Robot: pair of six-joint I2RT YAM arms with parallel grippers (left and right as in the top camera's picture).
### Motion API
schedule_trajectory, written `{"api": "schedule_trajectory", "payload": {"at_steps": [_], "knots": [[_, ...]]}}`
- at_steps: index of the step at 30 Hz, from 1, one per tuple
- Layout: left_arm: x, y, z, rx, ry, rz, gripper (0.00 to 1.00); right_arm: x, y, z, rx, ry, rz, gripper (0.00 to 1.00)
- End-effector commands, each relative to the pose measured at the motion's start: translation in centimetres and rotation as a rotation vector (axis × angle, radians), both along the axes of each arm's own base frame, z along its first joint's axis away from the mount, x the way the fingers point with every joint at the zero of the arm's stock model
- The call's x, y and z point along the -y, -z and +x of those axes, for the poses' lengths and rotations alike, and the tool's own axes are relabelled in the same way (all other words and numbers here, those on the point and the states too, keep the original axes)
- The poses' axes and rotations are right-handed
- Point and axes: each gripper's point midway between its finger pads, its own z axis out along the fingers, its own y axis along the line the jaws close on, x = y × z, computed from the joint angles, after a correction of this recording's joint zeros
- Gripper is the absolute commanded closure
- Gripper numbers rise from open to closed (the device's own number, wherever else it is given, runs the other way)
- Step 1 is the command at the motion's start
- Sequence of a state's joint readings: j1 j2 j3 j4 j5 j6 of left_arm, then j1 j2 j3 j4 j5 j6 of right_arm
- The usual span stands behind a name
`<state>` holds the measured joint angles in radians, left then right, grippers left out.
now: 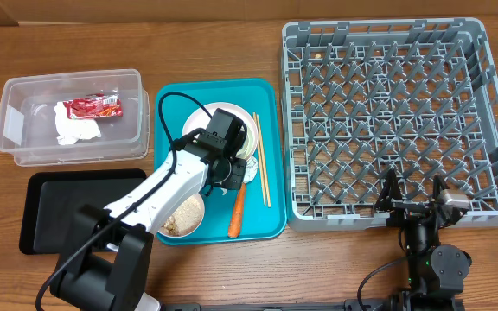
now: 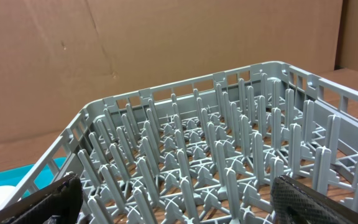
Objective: Sort waste into correct bins and load items into the dishwasher
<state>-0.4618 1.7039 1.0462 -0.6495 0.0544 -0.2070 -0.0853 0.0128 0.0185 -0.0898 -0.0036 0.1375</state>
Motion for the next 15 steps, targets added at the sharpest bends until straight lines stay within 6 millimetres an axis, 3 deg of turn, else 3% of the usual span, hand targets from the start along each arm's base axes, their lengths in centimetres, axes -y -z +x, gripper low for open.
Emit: {"api": "schedule_trajectory", "payload": {"at_steps": [1, 8, 15], "knots": [[-0.3, 0.6, -0.3, -0.008, 0.009, 0.022, 0.96, 0.0, 0.2, 0.0, 0.005, -0.002, -0.004, 0.0], [-0.1, 0.0, 0.0, -0.001, 0.008, 0.017, 0.96, 0.0, 0.1, 0.0, 0.005, -0.002, -0.004, 0.0], [0.5, -4.0, 1.6, 0.03, 0.006, 0.009, 0.96, 0.0, 0.1, 0.0, 0.005, -0.002, -0.004, 0.0]]}}
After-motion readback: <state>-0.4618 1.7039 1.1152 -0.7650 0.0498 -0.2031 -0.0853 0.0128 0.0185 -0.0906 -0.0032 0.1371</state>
